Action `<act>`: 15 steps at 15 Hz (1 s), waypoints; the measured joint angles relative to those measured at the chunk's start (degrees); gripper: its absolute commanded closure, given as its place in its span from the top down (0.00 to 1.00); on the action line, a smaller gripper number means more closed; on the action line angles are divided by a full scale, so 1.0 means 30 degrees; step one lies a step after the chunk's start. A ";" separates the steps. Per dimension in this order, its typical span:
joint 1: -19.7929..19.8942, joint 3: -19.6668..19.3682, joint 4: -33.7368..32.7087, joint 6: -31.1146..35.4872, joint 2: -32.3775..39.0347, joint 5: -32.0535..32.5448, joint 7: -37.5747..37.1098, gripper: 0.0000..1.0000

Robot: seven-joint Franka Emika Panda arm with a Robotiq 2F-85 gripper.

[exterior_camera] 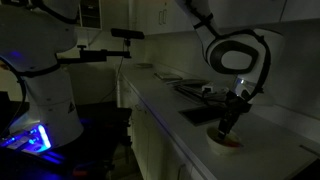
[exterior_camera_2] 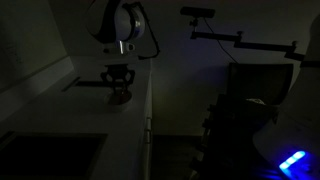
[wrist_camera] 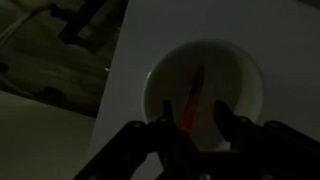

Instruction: Take the pen out of the bowl and put it on the counter

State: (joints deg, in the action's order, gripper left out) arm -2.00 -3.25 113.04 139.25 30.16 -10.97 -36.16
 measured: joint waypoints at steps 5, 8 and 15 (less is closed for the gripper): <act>-0.0832 -0.0736 -0.0124 0.0043 0.0362 0.0190 -0.0210 0.42; -0.1195 -0.1153 -0.0228 0.0233 0.0642 0.0336 -0.0493 0.43; -0.1736 -0.1627 -0.0623 0.0842 0.1601 0.0454 -0.0800 0.01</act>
State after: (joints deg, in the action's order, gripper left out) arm -7.21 -8.13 111.17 141.78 34.97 -9.61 -38.56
